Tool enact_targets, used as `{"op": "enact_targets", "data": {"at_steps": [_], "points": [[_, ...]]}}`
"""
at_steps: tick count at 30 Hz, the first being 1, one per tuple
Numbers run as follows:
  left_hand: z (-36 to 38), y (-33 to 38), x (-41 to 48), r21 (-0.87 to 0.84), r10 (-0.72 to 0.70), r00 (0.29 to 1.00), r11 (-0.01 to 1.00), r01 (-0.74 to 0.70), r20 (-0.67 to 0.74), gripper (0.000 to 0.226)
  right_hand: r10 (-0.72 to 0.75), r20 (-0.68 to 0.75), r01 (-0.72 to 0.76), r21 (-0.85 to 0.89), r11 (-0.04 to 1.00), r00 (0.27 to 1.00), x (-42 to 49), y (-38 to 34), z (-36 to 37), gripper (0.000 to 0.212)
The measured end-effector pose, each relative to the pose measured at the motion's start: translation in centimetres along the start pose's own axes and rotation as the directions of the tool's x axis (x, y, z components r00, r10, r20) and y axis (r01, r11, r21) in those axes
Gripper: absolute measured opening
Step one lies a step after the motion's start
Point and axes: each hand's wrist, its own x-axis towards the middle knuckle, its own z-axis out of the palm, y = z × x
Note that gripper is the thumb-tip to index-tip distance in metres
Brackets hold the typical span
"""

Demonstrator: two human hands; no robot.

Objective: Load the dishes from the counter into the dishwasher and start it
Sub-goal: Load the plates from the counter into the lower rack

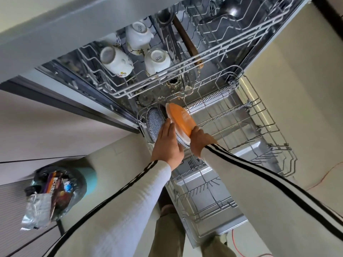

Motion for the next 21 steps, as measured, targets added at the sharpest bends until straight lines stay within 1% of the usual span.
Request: {"op": "enact_targets", "data": {"at_steps": [2, 3, 6, 8, 10, 13, 17, 18, 21], "points": [[0.4, -0.1, -0.1, -0.008, 0.005, 1.0, 1.0, -0.005, -0.001, 0.074, 0.02, 0.041, -0.019, -0.016, 1.0, 0.999, 0.6, -0.3, 0.0, 0.05], [0.6, -0.2, -0.2, -0.002, 0.002, 1.0, 1.0, -0.002, 0.0, 0.075, 0.02, 0.059, -0.019, -0.027, 0.999, 0.998, 1.0, -0.6, -0.1, 0.05], [0.8, -0.6, -0.3, 0.042, -0.002, 1.0, 0.999, 0.002, 0.005, 0.079, 0.042, 0.128, -0.038, -0.036, 0.999, 0.991, 1.8, -1.0, -0.1, 0.066], [0.7, -1.0, -0.4, 0.082, 0.008, 1.0, 0.997, -0.009, 0.015, 0.081, 0.054, 0.148, -0.057, 0.011, 0.998, 0.987, 1.8, -0.5, 0.5, 0.072], [0.6, -1.3, -0.7, 0.136, 0.011, 1.0, 0.991, -0.015, 0.026, 0.082, 0.028, 0.138, -0.037, 0.062, 0.997, 0.99, 1.4, 0.1, 0.6, 0.071], [0.3, -1.0, -1.7, 0.167, -0.035, 0.998, 0.986, 0.026, 0.048, 0.081, -0.039, 0.113, 0.03, 0.082, 0.996, 0.993, -0.6, 1.1, 0.0, 0.068], [-0.9, 0.4, -4.5, 0.25, -0.033, 0.998, 0.968, 0.018, 0.056, 0.079, -0.112, 0.037, 0.106, 0.143, 0.984, 0.993, -4.8, 2.0, -1.7, 0.065], [-1.5, 0.9, -5.5, 0.276, -0.034, 0.998, 0.961, 0.016, 0.06, 0.078, -0.14, 0.02, 0.136, 0.138, 0.981, 0.99, -6.2, 2.1, -2.1, 0.065], [-3.8, 3.3, -9.2, 0.324, -0.064, 0.996, 0.945, 0.042, 0.06, 0.073, -0.234, -0.059, 0.235, 0.004, 0.972, 0.97, -11.5, 2.4, -3.6, 0.064]]}}
